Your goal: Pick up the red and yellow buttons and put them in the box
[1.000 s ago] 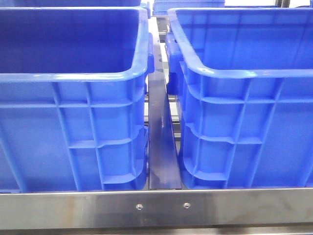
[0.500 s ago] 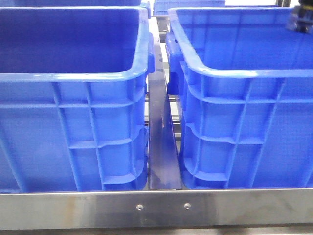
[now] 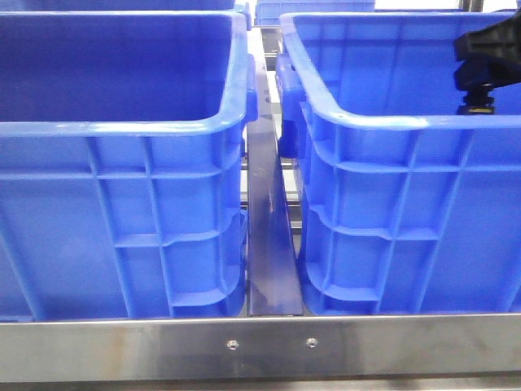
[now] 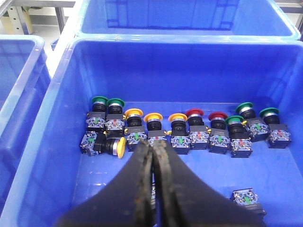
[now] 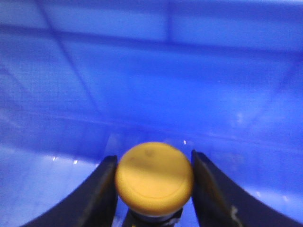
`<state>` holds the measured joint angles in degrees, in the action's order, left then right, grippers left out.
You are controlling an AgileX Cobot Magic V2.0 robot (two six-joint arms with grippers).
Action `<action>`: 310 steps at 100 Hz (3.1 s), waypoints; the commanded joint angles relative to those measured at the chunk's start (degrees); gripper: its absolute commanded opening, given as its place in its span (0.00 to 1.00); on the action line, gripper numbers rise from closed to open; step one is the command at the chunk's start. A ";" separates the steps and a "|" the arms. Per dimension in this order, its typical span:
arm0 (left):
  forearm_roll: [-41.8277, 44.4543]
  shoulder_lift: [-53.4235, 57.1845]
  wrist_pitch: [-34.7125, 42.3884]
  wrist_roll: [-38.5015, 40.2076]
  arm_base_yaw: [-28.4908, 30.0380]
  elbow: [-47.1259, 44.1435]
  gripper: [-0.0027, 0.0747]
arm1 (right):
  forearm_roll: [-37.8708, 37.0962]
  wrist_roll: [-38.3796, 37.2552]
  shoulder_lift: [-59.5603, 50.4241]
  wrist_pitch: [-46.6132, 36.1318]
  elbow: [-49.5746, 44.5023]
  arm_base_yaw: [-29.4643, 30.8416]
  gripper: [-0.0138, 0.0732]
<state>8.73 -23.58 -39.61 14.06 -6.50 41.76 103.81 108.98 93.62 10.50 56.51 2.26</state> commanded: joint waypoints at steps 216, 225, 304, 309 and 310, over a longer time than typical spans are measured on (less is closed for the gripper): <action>-0.60 -0.42 4.12 0.49 0.05 1.42 0.01 | 6.14 6.05 2.83 0.77 7.57 4.06 0.80; -0.68 -0.42 4.12 0.49 0.05 1.42 0.01 | 6.14 5.04 0.85 0.55 7.40 4.06 0.81; -0.73 -0.42 4.12 0.49 0.05 1.42 0.01 | 6.14 -2.21 -31.84 -0.37 -12.45 4.06 0.81; -0.73 -0.42 4.12 0.49 0.05 1.42 0.01 | 6.14 -2.21 -34.64 -1.18 -14.44 4.06 0.81; -0.73 -0.42 4.12 0.49 0.05 1.42 0.01 | 6.14 -2.21 -35.04 -1.46 -15.01 4.06 0.81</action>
<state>8.16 -23.58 -39.61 14.06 -6.50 41.73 104.36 107.21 63.74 8.72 42.76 6.10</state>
